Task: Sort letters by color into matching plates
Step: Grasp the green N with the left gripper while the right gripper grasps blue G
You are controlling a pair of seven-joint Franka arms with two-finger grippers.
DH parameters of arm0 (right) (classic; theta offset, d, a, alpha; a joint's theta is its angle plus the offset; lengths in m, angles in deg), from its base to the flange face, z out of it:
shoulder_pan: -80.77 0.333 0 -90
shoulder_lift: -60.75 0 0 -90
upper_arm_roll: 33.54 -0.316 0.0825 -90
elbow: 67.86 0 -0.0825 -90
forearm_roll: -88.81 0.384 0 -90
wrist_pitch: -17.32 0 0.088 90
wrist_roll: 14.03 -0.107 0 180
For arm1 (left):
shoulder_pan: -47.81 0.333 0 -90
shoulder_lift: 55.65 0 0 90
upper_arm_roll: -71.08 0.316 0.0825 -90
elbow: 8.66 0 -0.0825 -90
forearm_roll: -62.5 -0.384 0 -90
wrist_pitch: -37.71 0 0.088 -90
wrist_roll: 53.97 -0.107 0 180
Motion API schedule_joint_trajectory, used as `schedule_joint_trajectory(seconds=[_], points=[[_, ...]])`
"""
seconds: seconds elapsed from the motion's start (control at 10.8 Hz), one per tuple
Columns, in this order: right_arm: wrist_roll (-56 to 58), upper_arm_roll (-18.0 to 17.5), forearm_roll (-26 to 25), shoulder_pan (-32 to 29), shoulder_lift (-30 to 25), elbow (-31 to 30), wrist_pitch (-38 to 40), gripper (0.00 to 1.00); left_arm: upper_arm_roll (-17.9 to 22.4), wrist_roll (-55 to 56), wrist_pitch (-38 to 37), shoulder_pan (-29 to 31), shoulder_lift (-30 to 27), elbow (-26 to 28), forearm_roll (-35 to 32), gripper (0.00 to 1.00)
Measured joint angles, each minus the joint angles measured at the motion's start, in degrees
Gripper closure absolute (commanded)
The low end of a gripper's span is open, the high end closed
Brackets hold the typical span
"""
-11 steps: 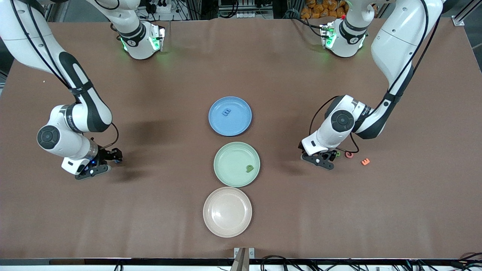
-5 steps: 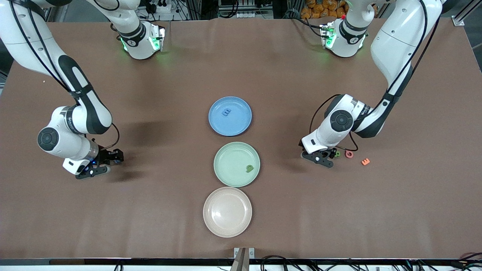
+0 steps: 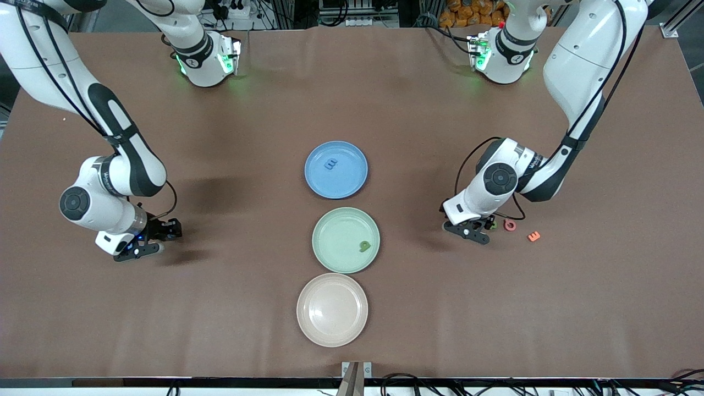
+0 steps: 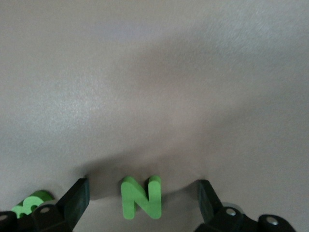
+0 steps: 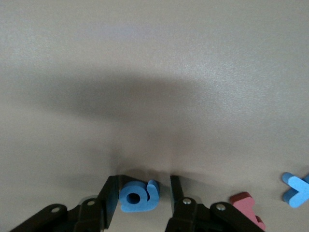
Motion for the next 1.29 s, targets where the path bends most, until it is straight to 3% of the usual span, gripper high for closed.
schedule_joint_trajectory(seconds=[0.37,0.74,1.02,1.29], points=[[-0.02,0.1,0.0,-0.02,-0.05,-0.02,-0.02,0.59,-0.2,1.91,-0.78,-0.08,-0.92,-0.09,0.0,1.0],[-0.02,0.23,-0.01,-0.04,-0.13,-0.06,-0.16,0.8,-0.44,2.63,-1.13,-0.2,-1.19,-0.14,0.0,1.0],[-1.37,-0.16,0.0,0.15,-0.27,-0.11,0.31,0.81,-0.7,4.03,-0.76,-0.17,-1.27,-1.69,0.02,1.0],[-9.45,-2.12,0.0,2.5,-2.61,0.22,5.53,0.81,-4.66,10.98,-0.73,-0.42,-1.5,-5.88,1.19,1.0]])
